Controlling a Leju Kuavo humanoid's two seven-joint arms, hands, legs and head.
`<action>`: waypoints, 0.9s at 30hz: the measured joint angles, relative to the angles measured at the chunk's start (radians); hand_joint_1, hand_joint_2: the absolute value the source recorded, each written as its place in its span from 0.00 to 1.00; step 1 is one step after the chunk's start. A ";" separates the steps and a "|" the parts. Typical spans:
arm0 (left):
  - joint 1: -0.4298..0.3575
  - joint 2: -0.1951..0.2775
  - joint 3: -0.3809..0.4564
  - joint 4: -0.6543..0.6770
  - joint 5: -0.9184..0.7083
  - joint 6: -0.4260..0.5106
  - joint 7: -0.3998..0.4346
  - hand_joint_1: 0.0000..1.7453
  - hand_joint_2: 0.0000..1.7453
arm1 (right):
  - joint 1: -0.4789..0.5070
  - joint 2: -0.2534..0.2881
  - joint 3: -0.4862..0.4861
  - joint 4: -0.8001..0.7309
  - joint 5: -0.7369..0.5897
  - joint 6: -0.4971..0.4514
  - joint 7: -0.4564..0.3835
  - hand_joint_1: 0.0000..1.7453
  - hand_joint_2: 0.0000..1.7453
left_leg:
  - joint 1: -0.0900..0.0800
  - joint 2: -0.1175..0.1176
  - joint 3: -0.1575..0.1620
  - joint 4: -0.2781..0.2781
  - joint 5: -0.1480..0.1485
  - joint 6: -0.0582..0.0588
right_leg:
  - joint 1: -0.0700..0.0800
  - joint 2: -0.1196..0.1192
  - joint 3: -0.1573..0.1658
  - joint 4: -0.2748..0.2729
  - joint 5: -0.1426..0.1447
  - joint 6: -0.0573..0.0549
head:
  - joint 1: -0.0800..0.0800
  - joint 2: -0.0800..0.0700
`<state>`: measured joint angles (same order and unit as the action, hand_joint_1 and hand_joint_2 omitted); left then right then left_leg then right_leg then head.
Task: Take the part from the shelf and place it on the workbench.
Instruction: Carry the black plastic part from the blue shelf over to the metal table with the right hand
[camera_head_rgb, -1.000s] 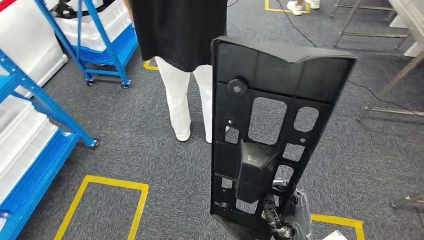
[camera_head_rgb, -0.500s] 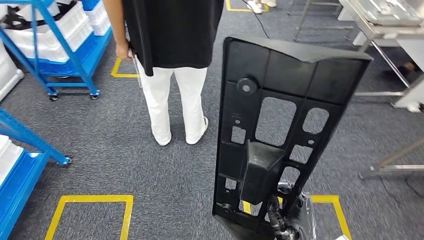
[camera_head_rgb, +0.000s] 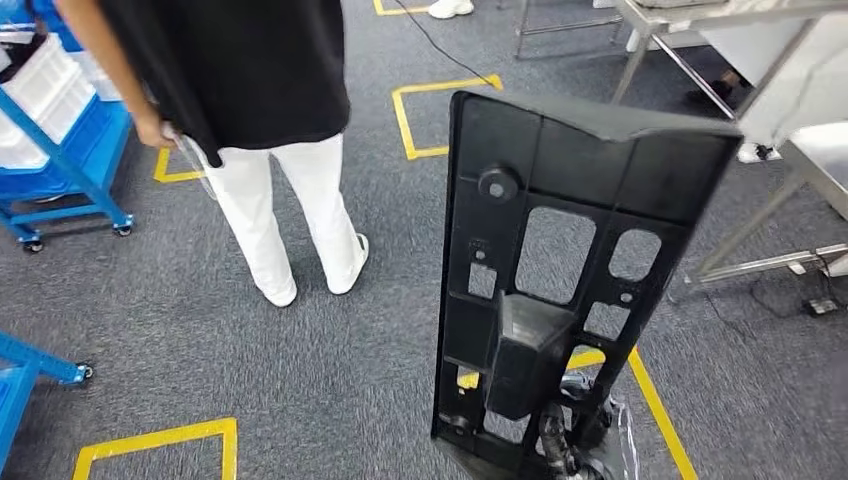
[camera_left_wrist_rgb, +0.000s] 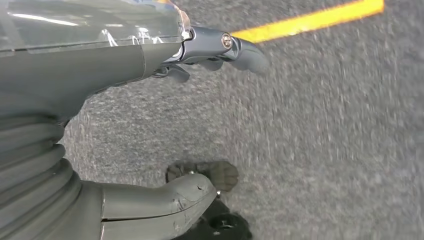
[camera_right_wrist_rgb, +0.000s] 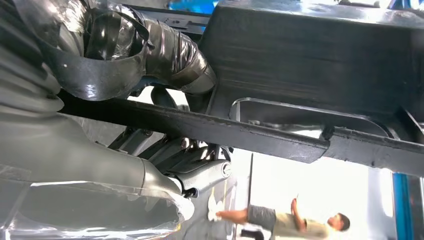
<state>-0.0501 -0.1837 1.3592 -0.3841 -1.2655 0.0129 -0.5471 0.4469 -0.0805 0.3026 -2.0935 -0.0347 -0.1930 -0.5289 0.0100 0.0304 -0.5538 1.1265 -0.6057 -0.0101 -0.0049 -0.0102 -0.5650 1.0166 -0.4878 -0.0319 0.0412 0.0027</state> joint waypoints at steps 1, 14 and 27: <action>0.002 -0.001 0.000 0.000 0.000 0.000 0.000 0.00 1.00 | 0.000 0.000 0.000 -0.001 0.001 0.000 0.001 1.00 1.00 | 0.001 -0.015 -0.033 0.071 -0.032 -0.001 | 0.000 0.012 -0.002 0.001 0.001 -0.003 | 0.000 0.000; 0.008 -0.012 0.000 -0.012 0.000 -0.020 0.002 0.00 1.00 | 0.009 -0.002 -0.002 -0.004 0.022 -0.010 0.019 1.00 1.00 | 0.003 -0.056 0.044 -0.147 0.111 0.047 | 0.000 0.086 -0.045 0.057 -0.021 0.038 | 0.000 0.000; 0.010 -0.023 0.000 -0.026 0.001 -0.031 0.006 0.00 1.00 | 0.009 -0.004 -0.002 -0.010 0.026 -0.013 0.034 1.00 1.00 | -0.004 0.084 0.056 -0.135 0.088 0.014 | -0.004 -0.046 0.004 0.009 -0.013 0.031 | 0.000 0.000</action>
<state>-0.0398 -0.2071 1.3591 -0.4103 -1.2650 -0.0181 -0.5415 0.4562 -0.0843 0.3003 -2.1036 -0.0085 -0.2058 -0.4948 0.0058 0.1144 -0.4974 0.9916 -0.5181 0.0035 -0.0085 -0.0562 -0.5611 1.0252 -0.5004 -0.0005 0.0412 0.0027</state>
